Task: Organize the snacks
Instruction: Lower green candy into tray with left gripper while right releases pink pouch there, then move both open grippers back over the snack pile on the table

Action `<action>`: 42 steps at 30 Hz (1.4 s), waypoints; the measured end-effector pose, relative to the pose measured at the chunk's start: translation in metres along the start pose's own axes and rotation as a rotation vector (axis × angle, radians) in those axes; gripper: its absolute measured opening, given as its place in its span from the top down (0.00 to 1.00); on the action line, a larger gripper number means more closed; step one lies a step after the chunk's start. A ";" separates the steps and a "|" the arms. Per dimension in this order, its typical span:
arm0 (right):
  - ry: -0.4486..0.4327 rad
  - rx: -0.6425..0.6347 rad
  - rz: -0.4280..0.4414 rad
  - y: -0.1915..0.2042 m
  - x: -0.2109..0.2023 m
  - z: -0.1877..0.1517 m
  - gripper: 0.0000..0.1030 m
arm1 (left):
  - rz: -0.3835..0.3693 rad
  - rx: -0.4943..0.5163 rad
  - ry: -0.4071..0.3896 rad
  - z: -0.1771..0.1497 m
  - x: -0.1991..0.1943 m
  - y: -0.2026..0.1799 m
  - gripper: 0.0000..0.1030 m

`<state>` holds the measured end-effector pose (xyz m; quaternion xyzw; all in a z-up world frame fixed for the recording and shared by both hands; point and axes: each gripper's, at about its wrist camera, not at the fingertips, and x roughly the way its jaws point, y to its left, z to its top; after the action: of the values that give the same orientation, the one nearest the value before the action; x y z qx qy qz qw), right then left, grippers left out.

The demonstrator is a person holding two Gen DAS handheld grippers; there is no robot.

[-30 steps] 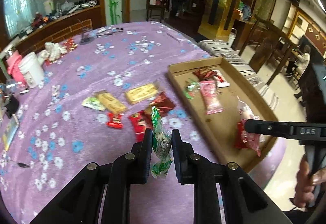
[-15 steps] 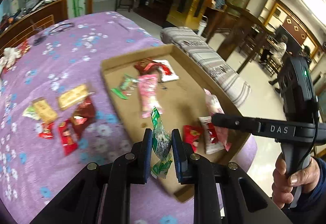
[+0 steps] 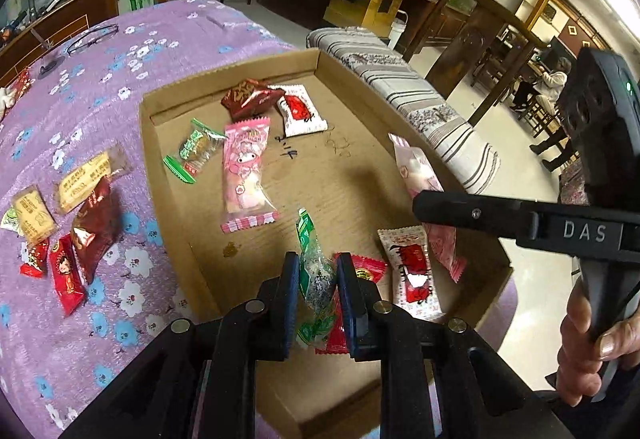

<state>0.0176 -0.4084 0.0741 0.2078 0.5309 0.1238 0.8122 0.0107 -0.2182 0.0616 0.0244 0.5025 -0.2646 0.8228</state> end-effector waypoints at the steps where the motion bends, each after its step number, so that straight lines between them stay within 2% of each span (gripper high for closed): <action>1: 0.005 -0.003 -0.003 -0.001 0.003 0.002 0.76 | 0.007 0.002 0.003 0.000 0.002 0.000 0.82; 8: 0.022 -0.026 -0.011 0.001 0.018 0.011 0.76 | 0.045 0.027 0.015 -0.002 0.009 0.001 0.82; 20: 0.019 -0.039 -0.035 0.008 0.026 0.015 0.76 | 0.040 0.053 0.027 -0.004 0.011 0.001 0.82; 21: 0.013 -0.035 -0.040 0.008 0.025 0.016 0.76 | 0.036 0.057 0.028 -0.004 0.011 0.001 0.81; 25: -0.011 -0.008 -0.051 0.005 0.018 0.015 0.76 | 0.024 0.066 0.009 -0.004 0.004 0.000 0.62; 34: -0.062 0.021 -0.070 0.013 0.001 0.009 0.76 | 0.004 0.063 -0.048 -0.008 -0.019 0.008 0.62; 42: -0.065 0.007 -0.055 0.041 0.006 0.001 0.76 | 0.014 0.028 -0.084 -0.021 -0.048 0.035 0.62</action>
<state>0.0215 -0.3699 0.0888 0.1999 0.5100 0.0928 0.8314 -0.0074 -0.1616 0.0835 0.0284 0.4636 -0.2667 0.8445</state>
